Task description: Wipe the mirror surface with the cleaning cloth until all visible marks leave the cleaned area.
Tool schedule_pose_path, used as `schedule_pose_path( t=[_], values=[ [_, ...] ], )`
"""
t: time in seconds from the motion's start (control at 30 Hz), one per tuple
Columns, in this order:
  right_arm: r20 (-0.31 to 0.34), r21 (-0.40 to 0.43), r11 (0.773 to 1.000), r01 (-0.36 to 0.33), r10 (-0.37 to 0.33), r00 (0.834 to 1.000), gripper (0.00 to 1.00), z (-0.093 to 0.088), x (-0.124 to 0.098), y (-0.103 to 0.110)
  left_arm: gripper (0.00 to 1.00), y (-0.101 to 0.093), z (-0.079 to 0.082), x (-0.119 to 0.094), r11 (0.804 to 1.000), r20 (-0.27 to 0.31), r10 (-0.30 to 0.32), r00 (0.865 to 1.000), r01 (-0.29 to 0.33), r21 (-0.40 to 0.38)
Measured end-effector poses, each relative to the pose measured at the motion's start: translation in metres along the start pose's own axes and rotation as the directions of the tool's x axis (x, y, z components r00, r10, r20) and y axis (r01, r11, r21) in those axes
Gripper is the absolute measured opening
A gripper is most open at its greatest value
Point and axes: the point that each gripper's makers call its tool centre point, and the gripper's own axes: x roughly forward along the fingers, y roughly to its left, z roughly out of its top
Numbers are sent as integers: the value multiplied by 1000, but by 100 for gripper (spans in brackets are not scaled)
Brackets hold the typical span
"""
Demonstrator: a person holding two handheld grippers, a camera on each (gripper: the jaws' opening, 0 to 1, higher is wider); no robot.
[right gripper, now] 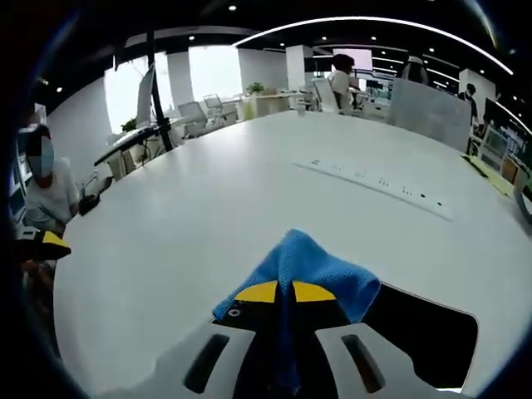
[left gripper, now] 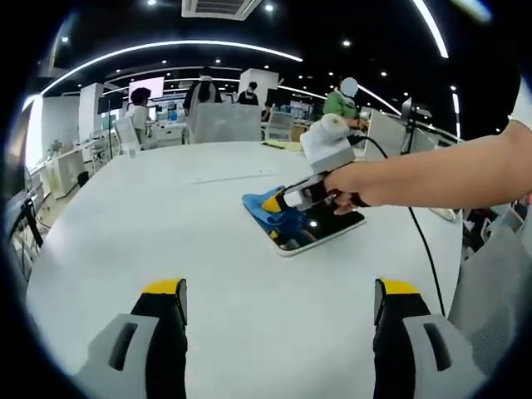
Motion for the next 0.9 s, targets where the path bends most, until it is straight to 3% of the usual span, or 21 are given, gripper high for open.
schedule_pose_path(
  t=[0.73,0.9],
  values=[
    [11,-5,1000,-7,7,1000,0,2,-14,17,94,2,1,-5,1000,2,14,1000,-14,-1],
    [11,-3,1000,-2,2,1000,0,2,-12,10,94,3,1,-6,1000,0,17,1000,-17,0]
  ],
)
